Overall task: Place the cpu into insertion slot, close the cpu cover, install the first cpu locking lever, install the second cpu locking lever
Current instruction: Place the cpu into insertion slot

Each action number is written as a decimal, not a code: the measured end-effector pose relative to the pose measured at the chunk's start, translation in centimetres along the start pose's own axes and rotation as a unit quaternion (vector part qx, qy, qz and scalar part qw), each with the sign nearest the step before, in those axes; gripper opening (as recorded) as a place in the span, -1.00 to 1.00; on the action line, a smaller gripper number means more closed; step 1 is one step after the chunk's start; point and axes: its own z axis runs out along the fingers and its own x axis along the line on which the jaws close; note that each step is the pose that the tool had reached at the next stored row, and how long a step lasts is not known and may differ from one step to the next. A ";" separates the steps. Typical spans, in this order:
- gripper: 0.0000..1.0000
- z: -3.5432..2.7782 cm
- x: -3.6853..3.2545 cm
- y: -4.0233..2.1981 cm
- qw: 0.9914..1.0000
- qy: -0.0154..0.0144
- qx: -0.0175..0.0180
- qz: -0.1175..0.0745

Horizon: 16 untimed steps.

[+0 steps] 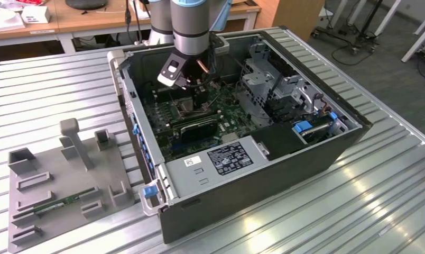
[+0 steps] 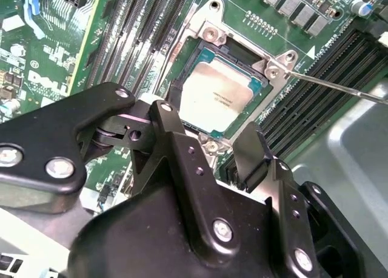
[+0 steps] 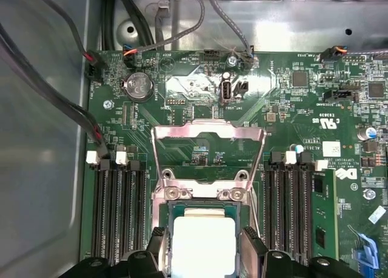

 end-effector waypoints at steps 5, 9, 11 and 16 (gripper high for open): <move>0.22 -0.02 0.01 0.00 1.000 0.000 0.000 0.000; 0.22 -0.01 0.01 0.05 1.000 0.000 0.017 0.001; 0.22 0.01 0.01 0.11 1.000 0.000 0.030 0.001; 0.22 0.00 0.01 0.11 1.000 0.000 0.031 0.001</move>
